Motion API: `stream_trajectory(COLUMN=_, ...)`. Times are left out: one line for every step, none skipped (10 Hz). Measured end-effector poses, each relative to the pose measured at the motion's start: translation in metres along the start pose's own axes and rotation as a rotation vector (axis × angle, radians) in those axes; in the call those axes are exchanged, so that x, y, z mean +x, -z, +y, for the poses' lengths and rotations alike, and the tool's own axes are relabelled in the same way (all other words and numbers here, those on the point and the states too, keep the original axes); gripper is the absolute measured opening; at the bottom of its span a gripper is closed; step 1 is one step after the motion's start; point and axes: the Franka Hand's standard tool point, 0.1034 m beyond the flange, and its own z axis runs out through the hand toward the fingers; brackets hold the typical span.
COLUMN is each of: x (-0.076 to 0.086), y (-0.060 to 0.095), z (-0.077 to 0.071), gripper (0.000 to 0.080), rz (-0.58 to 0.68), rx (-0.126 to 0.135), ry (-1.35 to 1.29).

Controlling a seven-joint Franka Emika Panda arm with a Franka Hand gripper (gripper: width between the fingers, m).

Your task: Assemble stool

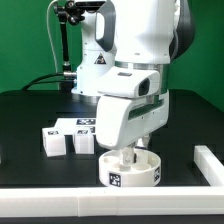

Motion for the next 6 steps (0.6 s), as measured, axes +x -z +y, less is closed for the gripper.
stream_trajectory(x=0.014, y=0.001, z=-0.001, gripper=0.0311, rz=0.007, rx=0.001, ry=0.016)
stream_trajectory(x=0.025, y=0.001, z=-0.003, gripper=0.0311, rz=0.015, rx=0.000, ry=0.028)
stream_trajectory(x=0.037, y=0.001, z=-0.006, gripper=0.0311, rz=0.025, rx=-0.003, ry=0.041)
stream_trajectory(x=0.047, y=0.002, z=-0.007, gripper=0.0311, rz=0.032, rx=-0.005, ry=0.051)
stream_trajectory(x=0.058, y=0.001, z=-0.007, gripper=0.0311, rz=0.040, rx=-0.010, ry=0.054)
stream_trajectory(x=0.064, y=0.000, z=-0.004, gripper=0.0311, rz=0.042, rx=-0.013, ry=0.043)
